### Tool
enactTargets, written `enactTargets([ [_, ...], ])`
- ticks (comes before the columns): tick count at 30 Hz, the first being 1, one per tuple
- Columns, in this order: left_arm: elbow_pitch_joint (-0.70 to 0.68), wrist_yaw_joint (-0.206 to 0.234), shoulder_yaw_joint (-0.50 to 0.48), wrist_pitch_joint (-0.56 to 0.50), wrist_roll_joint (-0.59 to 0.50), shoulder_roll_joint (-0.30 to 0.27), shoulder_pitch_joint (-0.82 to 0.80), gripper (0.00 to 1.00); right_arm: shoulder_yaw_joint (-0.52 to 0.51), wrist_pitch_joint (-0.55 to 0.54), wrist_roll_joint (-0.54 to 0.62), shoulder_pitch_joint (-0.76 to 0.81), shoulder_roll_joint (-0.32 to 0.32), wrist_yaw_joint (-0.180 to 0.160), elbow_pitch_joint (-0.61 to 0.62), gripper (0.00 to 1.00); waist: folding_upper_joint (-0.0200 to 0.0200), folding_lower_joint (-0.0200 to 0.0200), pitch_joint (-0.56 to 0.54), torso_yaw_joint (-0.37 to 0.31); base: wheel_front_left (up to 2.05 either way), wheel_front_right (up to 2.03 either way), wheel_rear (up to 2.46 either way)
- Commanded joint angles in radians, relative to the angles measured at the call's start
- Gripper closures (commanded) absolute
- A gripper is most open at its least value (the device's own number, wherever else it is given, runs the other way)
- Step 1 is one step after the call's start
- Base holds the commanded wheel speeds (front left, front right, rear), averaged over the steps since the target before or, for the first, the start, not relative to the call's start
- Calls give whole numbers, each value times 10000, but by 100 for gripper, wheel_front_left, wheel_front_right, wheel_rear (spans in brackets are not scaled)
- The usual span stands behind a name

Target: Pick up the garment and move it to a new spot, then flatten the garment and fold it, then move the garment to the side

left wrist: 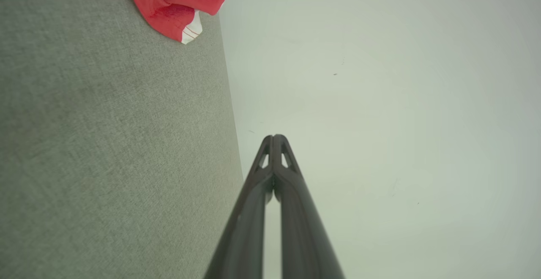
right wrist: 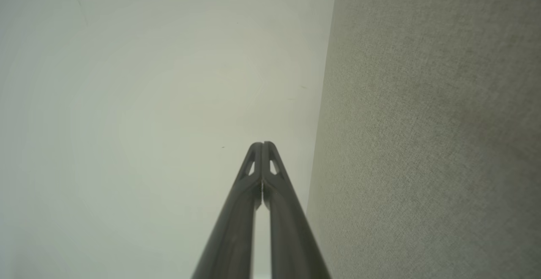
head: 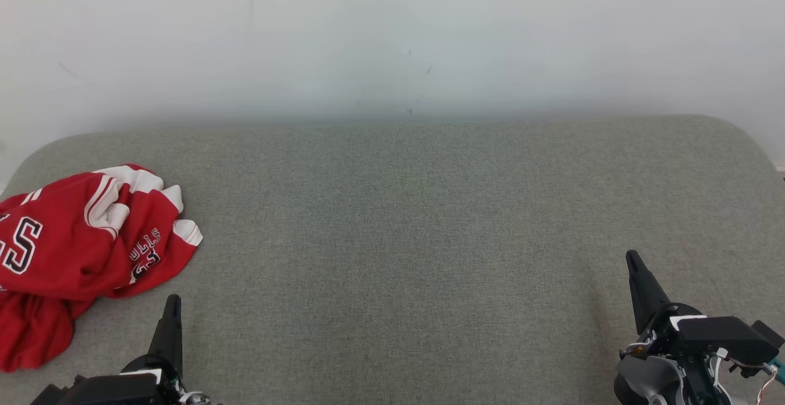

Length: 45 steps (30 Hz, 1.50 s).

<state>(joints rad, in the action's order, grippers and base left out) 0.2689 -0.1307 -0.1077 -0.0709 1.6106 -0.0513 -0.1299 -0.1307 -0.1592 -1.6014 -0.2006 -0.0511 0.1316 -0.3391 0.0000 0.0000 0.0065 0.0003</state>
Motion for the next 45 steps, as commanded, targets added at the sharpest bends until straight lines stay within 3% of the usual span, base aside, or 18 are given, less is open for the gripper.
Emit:
enactTargets([
  [1,1,-12,-5,7,20,19,-87,100,0,-7,20,-45,24,-19,-7,100,0,0,0,0,0,0,0],
  [45,1,-12,-5,9,20,19,-87,100,1,-7,21,-45,24,-19,-7,100,0,0,0,0,0,0,0],
])
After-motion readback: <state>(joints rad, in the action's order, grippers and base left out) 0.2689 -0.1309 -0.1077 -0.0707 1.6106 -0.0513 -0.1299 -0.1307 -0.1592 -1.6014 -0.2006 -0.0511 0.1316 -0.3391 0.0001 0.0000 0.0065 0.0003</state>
